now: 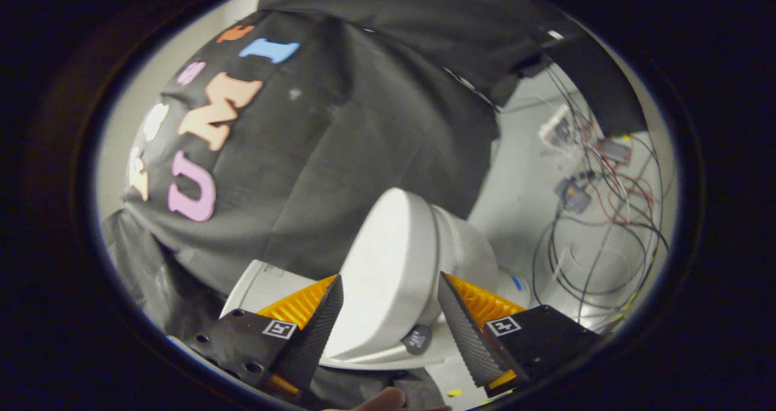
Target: Open the toilet lid.
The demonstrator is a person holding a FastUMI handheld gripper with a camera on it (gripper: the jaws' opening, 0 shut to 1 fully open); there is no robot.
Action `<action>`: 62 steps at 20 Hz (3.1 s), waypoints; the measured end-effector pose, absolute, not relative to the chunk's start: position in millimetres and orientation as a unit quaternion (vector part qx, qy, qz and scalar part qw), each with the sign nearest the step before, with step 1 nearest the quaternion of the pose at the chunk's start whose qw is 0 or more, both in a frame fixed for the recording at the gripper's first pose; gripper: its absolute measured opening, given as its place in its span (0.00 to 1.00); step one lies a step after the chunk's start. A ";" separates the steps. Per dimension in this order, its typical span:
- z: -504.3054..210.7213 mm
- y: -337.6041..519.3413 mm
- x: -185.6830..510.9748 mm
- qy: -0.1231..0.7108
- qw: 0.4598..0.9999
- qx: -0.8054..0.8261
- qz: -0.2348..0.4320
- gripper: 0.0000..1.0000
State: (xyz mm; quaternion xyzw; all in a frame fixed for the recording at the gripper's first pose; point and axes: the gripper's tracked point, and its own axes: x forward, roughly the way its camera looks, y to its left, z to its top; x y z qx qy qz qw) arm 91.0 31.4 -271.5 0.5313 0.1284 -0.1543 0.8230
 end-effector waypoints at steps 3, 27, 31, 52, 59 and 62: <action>-287.2 38.5 88.4 0.133 0.797 0.571 -0.146 0.96; -316.6 75.2 110.7 0.172 0.754 0.624 -0.114 0.17; -321.7 76.3 116.4 0.175 0.751 0.625 -0.121 0.01; -197.8 100.2 124.8 0.126 0.826 0.536 -0.122 0.01; -167.1 117.6 130.6 0.115 0.838 0.520 -0.124 0.00; -153.7 122.7 136.0 0.130 0.853 0.488 -0.131 0.01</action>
